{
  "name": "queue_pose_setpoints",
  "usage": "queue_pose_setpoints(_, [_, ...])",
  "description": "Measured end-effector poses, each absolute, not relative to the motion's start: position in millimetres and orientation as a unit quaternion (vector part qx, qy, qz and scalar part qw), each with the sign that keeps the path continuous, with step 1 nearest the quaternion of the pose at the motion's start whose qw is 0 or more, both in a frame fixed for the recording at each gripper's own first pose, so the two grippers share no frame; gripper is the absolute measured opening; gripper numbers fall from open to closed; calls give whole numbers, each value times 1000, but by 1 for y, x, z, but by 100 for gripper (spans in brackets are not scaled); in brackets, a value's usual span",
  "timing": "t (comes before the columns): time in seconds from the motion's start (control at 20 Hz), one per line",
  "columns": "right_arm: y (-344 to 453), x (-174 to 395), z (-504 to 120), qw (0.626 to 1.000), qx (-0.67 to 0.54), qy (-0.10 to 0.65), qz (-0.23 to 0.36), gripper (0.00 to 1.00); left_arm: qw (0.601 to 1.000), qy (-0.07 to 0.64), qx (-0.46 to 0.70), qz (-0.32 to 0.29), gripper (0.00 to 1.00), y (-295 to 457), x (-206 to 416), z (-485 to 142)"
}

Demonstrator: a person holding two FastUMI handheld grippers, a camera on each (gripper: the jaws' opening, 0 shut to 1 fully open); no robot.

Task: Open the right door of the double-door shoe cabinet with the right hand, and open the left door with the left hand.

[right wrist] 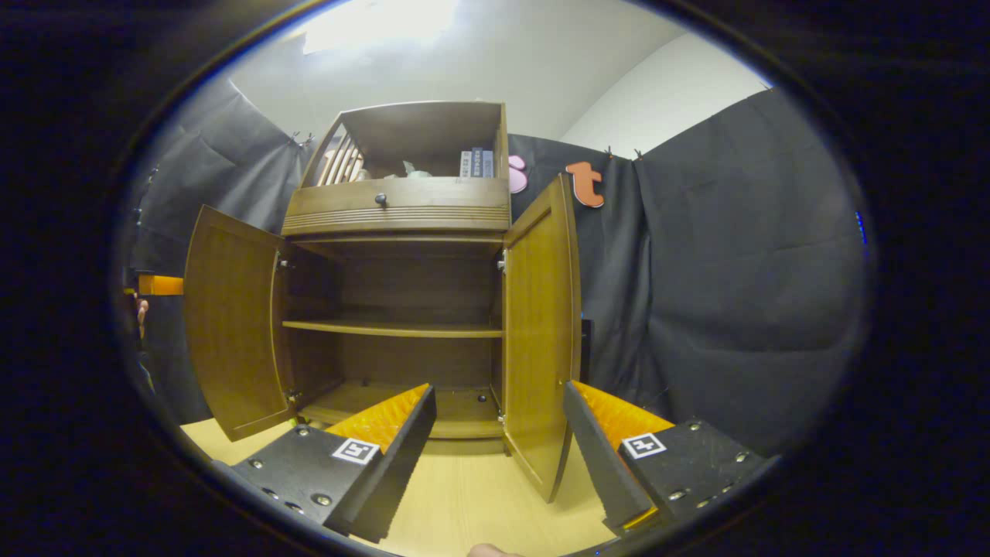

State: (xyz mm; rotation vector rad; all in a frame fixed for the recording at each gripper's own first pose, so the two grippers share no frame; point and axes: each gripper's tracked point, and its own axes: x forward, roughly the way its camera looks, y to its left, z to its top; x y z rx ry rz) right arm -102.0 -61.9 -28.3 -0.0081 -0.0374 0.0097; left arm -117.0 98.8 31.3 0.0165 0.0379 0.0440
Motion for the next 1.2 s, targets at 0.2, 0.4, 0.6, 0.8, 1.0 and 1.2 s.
queue_pose_setpoints(0.2, [-75,-103,-24,1000,12,-22,-3,100,1000,2,-3,-1,93,45,-110,44])
queue_pose_setpoints(0.4, [-93,-101,-17,999,15,-28,-21,98,1000,7,-6,-12,92,7,-92,39])
queue_pose_setpoints(0.6, [-91,-96,-14,999,17,-28,-16,98,1000,12,-3,-15,92,-29,-64,28])
queue_pose_setpoints(0.8, [-89,-89,-18,999,18,-22,-20,94,998,24,1,-54,92,-89,-32,-1])
queue_pose_setpoints(1.0, [-83,-78,-19,999,6,-21,-27,94,995,55,-4,-86,93,-130,-7,-34])
queue_pose_setpoints(1.2, [-63,-73,-14,999,17,-35,-17,99,996,56,16,-67,96,-131,13,-46])
